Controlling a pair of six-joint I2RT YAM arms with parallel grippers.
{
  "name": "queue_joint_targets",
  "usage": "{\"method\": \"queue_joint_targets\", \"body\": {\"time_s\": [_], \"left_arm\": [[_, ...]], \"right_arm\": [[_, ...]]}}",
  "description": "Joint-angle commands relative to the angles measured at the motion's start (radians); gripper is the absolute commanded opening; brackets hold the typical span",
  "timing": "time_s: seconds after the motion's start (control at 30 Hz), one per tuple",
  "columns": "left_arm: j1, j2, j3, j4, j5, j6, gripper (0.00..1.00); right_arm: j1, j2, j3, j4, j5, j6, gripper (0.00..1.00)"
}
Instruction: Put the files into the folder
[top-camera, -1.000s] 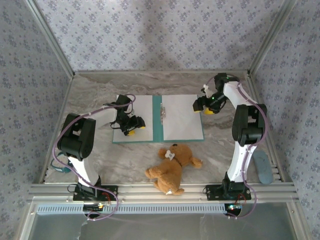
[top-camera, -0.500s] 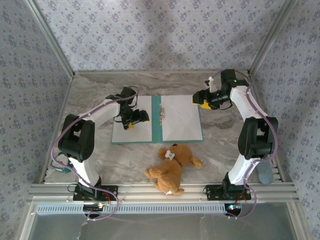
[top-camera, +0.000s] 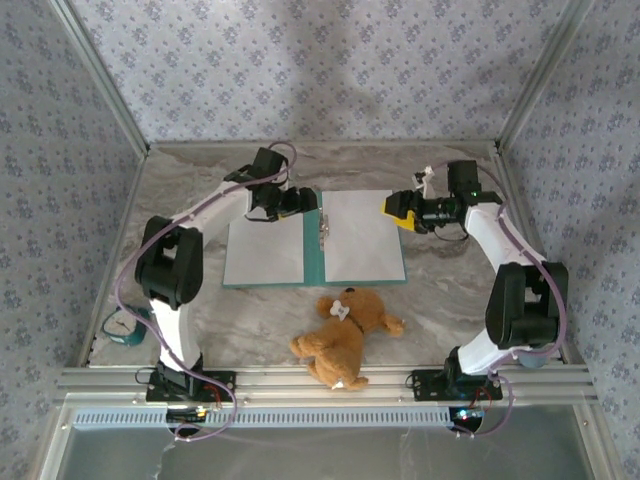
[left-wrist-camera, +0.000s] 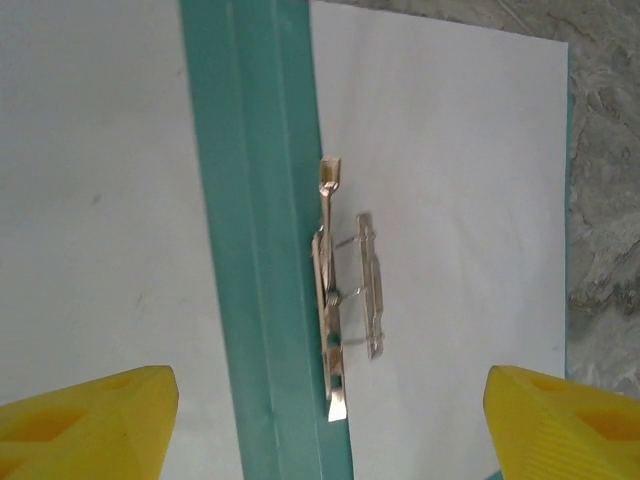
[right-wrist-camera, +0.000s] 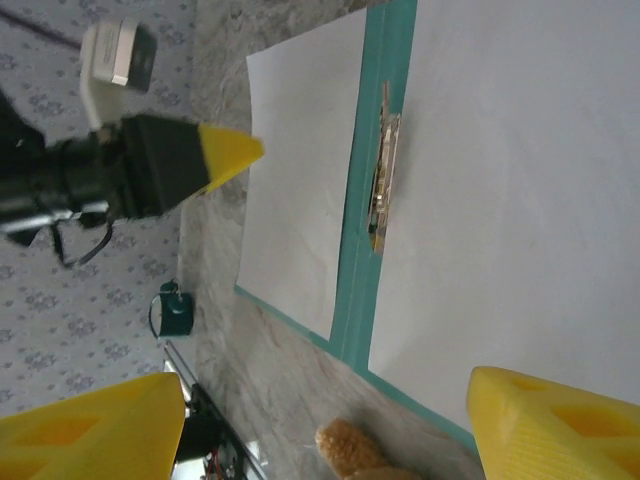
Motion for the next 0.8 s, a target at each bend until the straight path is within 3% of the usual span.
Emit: {"method": "queue_joint_targets", "body": {"time_s": [0.0,0.13,0.77], "left_arm": [[-0.001,0.069,0.08,0.065,0.063,0.07,0.8],[-0.001,0.162,0.193,0.016,0.087,0.1,0.8],[-0.023,0.349,0.36,0.06,0.204,0.134,0.76]], "right_arm": [[0.007,-0.035,-0.048,0.077,-0.063,0.065,0.77],[0.01,-0.044,-0.071,0.073,-0.079,0.068,0.77],[0.023,-0.067,-0.097,0.081,-0.1,0.081,0.76]]}}
